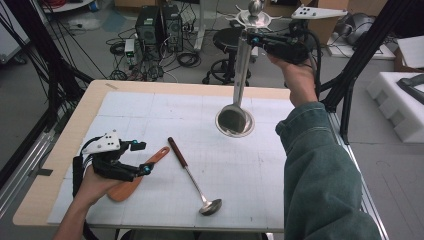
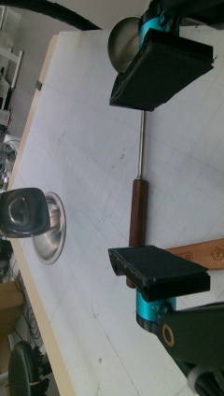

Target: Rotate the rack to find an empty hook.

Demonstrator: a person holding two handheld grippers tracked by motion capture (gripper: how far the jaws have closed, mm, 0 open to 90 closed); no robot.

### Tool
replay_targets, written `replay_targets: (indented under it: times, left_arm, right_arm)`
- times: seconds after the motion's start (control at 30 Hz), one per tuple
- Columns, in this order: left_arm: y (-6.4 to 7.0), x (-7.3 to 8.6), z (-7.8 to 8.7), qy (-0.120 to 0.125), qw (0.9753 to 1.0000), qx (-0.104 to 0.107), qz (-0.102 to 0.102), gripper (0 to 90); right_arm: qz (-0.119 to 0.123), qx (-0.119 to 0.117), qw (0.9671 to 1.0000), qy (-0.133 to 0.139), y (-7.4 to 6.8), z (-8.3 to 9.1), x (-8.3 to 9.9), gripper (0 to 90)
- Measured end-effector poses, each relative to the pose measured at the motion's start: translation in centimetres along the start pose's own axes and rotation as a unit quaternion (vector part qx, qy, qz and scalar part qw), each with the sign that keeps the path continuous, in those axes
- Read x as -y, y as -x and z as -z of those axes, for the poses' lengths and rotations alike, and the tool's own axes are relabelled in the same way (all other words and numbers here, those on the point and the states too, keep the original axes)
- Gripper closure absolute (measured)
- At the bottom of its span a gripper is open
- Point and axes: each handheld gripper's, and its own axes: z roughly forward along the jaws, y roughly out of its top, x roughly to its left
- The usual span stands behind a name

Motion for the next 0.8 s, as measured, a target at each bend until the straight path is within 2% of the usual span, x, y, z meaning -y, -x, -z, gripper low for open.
replay_targets:
  times: [0.1, 0.27, 0.4, 0.8]
  left_arm:
    - [0.1, 0.0, 0.0, 0.001, 1.0000, 0.002, -0.002, 22.9]
    - [0.1, 0.0, 0.1, 0.003, 1.0000, 0.002, -0.001, 22.9]
    - [0.1, 0.0, 0.1, 0.005, 1.0000, 0.006, -0.001, 23.1]
    - [0.1, -0.1, 0.1, 0.003, 1.0000, 0.007, -0.003, 23.1]
  right_arm:
    - [0.001, 0.000, 1.0000, 0.002, -0.2, -0.2, 0.0, 90.0]
    - [0.003, 0.017, 0.9998, -0.002, -0.3, -0.5, -0.1, 90.0]
    - [0.003, 0.017, 0.9998, -0.001, -0.5, -0.7, -0.2, 90.0]
    - [0.007, 0.043, 0.9990, 0.001, -1.1, -1.2, -0.3, 90.0]
